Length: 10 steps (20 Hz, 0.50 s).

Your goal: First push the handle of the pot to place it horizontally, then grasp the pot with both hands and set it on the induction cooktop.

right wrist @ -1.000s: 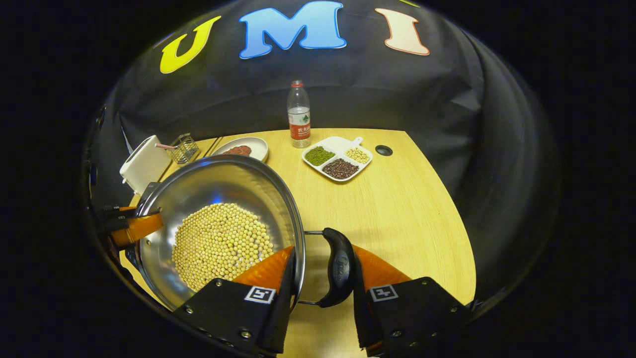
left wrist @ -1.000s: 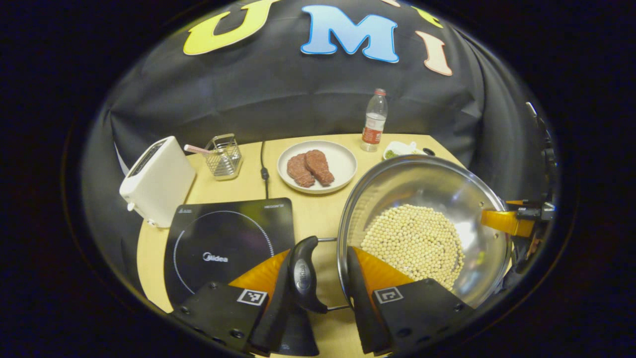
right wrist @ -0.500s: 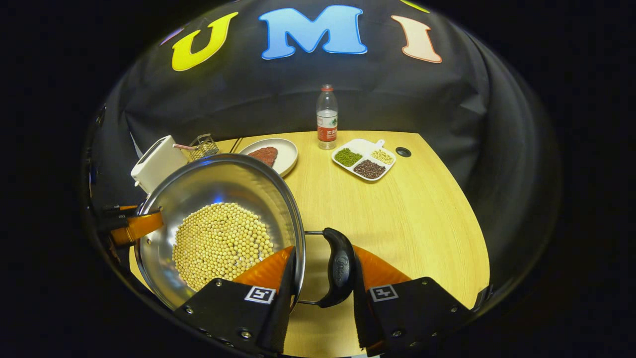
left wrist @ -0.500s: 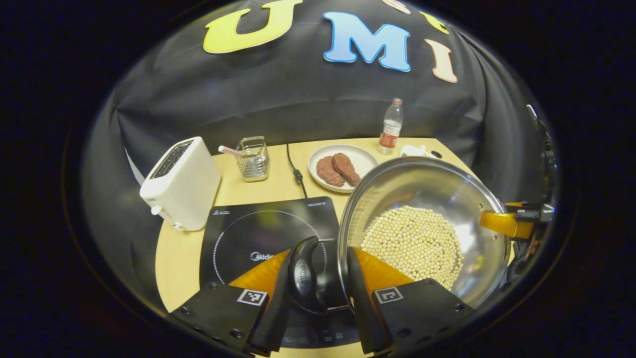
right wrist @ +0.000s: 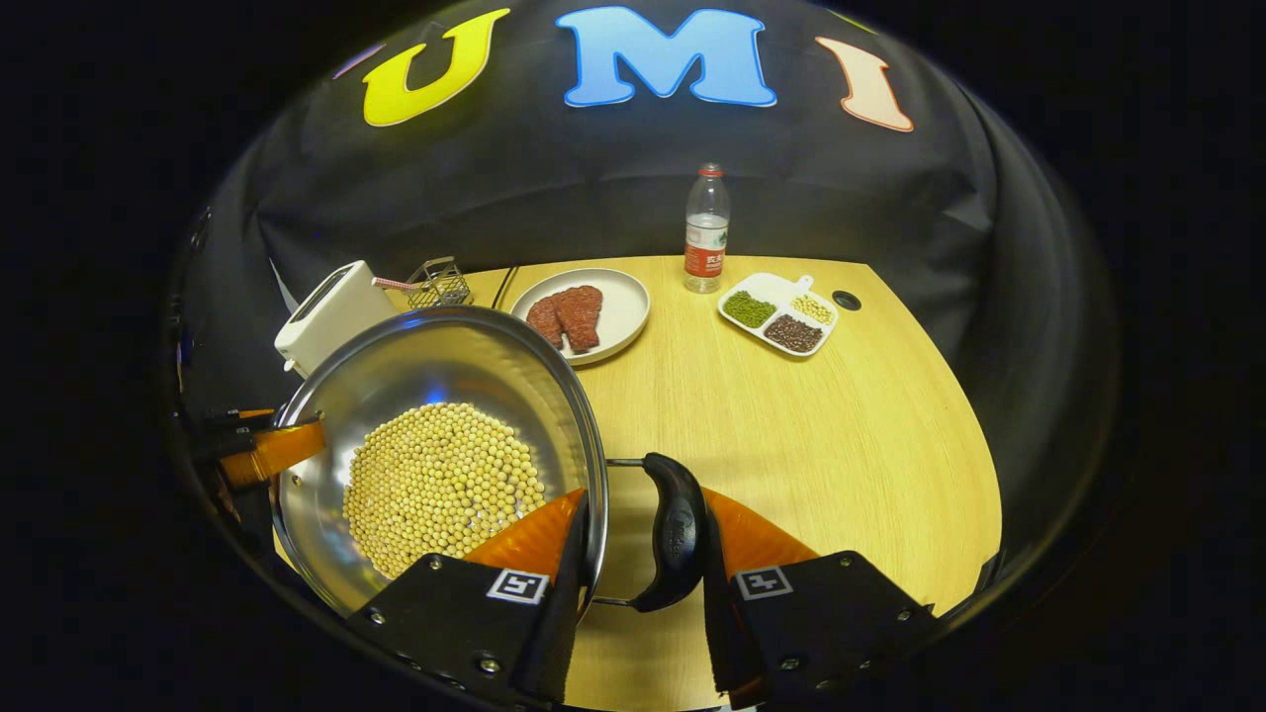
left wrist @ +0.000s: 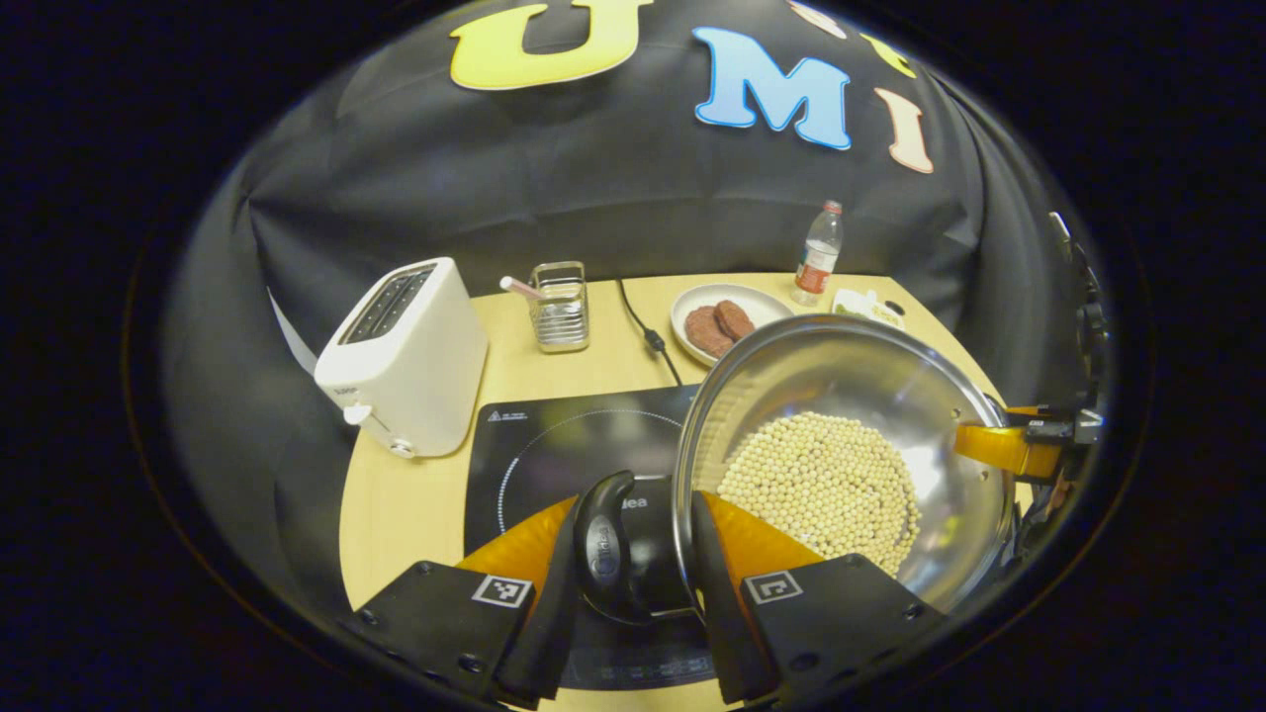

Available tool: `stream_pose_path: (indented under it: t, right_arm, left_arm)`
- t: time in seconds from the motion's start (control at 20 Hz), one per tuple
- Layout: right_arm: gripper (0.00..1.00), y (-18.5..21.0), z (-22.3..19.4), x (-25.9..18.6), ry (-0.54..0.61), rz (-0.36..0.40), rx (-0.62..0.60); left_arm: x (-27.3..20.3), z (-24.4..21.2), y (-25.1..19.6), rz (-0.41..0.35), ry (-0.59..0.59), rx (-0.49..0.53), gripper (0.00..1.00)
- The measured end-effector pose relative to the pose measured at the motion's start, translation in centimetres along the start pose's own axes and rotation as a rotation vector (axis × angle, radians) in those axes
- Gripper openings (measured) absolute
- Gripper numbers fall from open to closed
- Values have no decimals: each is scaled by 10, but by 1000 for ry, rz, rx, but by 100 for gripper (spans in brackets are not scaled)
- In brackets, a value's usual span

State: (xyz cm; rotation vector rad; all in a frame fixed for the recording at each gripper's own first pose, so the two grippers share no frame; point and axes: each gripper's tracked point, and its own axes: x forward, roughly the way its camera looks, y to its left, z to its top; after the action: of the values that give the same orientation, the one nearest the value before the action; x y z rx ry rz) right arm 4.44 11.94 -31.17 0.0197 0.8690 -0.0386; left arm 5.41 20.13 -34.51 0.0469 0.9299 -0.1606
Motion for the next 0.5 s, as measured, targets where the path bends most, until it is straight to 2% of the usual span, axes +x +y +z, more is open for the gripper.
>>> stream_pose_path:
  t: [0.15, 0.2, 0.5]
  right_arm:
    - [54, 16, 3, 5, 5, 4, -4]
    - [54, 21, 5, 6, 7, 5, -7]
    - [54, 50, 9, 10, 17, 4, -18]
  left_arm:
    - [1, 0, 19, 4, 2, -4, 60]
    - [2, -2, 25, 4, 4, -7, 64]
    - [6, -5, 55, 2, 13, -26, 60]
